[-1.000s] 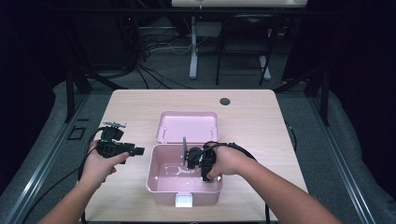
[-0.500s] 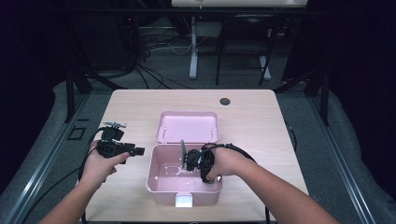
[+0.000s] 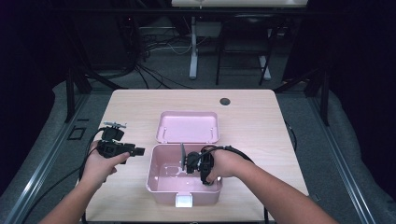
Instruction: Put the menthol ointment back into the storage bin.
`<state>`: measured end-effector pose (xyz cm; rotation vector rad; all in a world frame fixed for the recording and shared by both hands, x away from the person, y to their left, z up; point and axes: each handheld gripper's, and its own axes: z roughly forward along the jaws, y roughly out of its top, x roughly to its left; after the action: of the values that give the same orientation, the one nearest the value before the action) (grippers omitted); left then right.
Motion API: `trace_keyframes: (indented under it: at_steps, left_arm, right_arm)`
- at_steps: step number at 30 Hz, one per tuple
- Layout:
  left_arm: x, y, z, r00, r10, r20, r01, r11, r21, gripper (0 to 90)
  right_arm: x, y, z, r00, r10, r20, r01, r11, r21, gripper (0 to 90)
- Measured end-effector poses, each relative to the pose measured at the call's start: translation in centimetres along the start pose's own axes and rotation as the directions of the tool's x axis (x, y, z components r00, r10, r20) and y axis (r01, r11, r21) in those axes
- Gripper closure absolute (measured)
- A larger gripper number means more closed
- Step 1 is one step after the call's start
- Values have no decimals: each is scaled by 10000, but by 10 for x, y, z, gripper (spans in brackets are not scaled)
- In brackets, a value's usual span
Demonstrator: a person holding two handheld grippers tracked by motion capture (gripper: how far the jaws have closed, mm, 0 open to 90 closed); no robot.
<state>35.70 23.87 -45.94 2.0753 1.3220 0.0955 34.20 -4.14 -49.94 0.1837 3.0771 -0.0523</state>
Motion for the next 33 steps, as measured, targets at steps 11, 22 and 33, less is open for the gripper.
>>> trace_keyframes:
  at_steps: [11, 22, 33]
  left_arm:
    - [1, 0, -1, 10000, -56, 24, 56, 10000, -46, 467]
    - [4, 1, -2, 9998, -159, 74, 160, 9998, -97, 467]
    - [4, 0, -3, 9998, -165, 60, 166, 9998, -85, 467]
  right_arm:
    - [2, -1, 3, 9992, -384, 66, 384, 9993, -20, 505]
    - [0, 0, 5, 9988, -481, 76, 480, 9988, 87, 503]
    - [-1, 0, 3, 9998, -197, 105, 197, 9998, 10, 482]
